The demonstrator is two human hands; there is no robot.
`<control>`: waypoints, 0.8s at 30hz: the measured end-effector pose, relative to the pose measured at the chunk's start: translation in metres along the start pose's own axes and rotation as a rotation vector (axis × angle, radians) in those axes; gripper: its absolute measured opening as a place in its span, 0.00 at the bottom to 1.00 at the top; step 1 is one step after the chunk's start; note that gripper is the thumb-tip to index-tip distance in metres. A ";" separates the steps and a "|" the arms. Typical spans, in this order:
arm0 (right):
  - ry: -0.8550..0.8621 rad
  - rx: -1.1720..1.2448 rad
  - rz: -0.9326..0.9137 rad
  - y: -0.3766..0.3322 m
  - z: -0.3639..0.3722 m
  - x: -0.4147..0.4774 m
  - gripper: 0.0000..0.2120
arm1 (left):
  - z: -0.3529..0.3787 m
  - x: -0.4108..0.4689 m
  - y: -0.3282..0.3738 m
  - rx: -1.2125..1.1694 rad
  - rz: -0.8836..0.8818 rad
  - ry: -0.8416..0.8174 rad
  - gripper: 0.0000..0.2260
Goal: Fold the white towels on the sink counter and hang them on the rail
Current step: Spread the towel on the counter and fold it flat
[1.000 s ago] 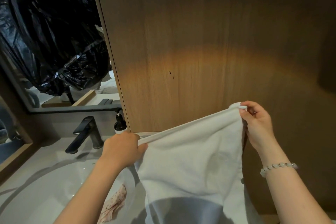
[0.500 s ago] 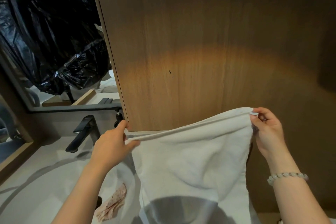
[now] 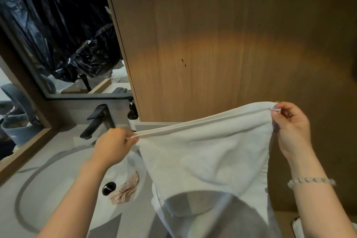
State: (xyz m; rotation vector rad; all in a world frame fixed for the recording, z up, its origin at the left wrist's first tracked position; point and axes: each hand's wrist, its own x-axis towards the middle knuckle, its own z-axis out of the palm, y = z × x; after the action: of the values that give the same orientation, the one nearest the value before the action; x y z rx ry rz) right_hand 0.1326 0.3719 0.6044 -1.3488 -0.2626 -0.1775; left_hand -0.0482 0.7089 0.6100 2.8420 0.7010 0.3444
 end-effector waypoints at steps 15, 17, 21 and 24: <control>0.174 0.008 -0.080 -0.064 -0.036 -0.117 0.16 | -0.052 -0.127 0.015 -0.418 0.154 0.158 0.09; 0.196 -0.017 -0.110 -0.077 -0.046 -0.149 0.16 | -0.055 -0.154 0.012 -0.423 0.190 0.196 0.07; 0.220 -0.063 -0.126 -0.099 -0.067 -0.221 0.13 | -0.059 -0.215 0.005 -0.479 0.208 0.254 0.05; 0.248 -0.092 -0.145 -0.112 -0.083 -0.264 0.13 | -0.062 -0.253 0.004 -0.527 0.206 0.251 0.06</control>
State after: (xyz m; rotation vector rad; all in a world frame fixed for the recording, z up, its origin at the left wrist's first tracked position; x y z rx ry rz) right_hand -0.1442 0.2602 0.6167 -1.3836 -0.1440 -0.4803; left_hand -0.2807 0.5927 0.6258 2.3853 0.2917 0.7976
